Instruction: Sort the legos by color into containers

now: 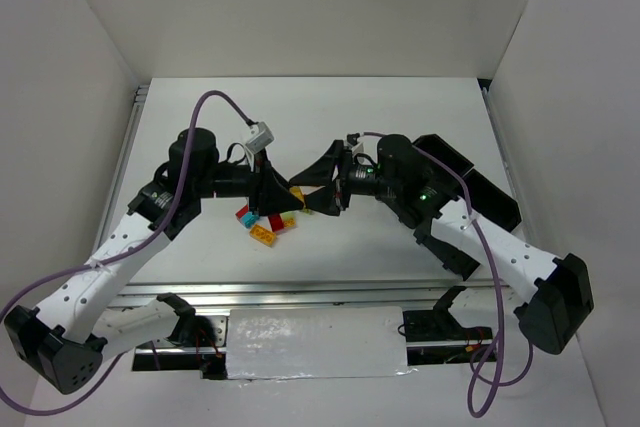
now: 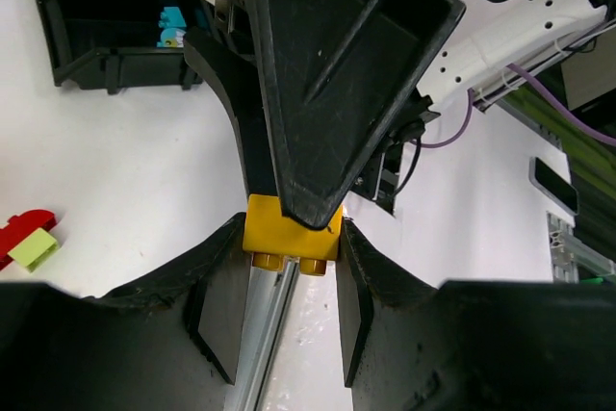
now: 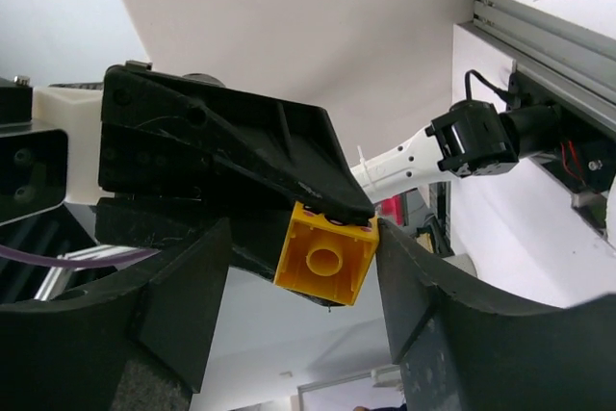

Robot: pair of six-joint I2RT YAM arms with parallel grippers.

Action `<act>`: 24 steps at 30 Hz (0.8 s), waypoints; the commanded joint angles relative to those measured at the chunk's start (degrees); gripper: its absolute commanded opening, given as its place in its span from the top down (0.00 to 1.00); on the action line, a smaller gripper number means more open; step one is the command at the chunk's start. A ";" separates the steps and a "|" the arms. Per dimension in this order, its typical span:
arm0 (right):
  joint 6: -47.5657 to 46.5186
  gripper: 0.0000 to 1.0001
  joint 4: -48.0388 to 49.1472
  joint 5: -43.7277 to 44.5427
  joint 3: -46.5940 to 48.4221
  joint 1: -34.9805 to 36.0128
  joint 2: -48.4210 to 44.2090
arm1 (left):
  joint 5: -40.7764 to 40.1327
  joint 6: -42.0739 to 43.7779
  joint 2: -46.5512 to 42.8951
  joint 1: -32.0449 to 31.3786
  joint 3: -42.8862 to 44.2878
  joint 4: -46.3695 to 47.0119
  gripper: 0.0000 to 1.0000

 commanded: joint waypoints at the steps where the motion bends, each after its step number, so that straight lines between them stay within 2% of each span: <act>1: 1.91 0.33 5.17 -1.74 2.63 1.38 0.30 | -1.70 3.80 -0.77 -0.17 -0.15 0.09 1.00; 3: 1.48 0.42 5.00 -1.75 2.89 1.82 0.74 | -2.58 4.23 -0.86 -0.17 -0.32 -0.17 1.00; 4: 1.56 0.54 5.00 -1.75 2.80 2.00 0.83 | -3.10 4.41 -0.86 -0.26 -0.33 -0.26 1.00; 6: 1.74 0.70 5.52 -1.48 1.93 2.26 0.74 | -3.55 5.11 -0.51 -0.26 0.11 -1.14 1.00; 7: 1.74 0.88 5.35 -1.31 1.66 2.26 0.57 | -3.72 5.29 -0.51 -0.26 0.38 -1.49 1.00; 9: 1.57 1.00 4.65 -0.87 1.22 2.27 0.21 | -4.60 5.73 -0.16 -0.17 0.90 -2.72 0.95; 11: 1.30 1.00 4.38 -0.52 1.13 2.27 0.04 | -6.27 6.17 0.11 -0.26 1.08 -3.51 0.77; 12: 1.30 1.00 4.38 -0.51 1.22 2.26 0.13 | -6.80 6.43 0.37 -0.26 1.08 -4.30 0.61; 14: 1.39 1.00 4.64 -0.52 1.31 2.26 0.04 | -8.46 6.43 0.89 -0.26 1.17 -5.27 0.48; 16: 1.30 1.00 4.38 -0.51 1.40 2.26 0.39 | -9.87 5.82 0.99 -0.26 0.82 -5.36 0.21; 18: 1.04 1.00 4.29 -0.17 1.31 2.26 0.39 | -11.80 5.56 1.16 -0.26 0.82 -5.80 0.01; 24: -3.52 1.00 -0.79 2.82 -0.62 -0.19 -0.14 | -21.55 4.42 0.20 -0.17 1.87 -8.08 0.00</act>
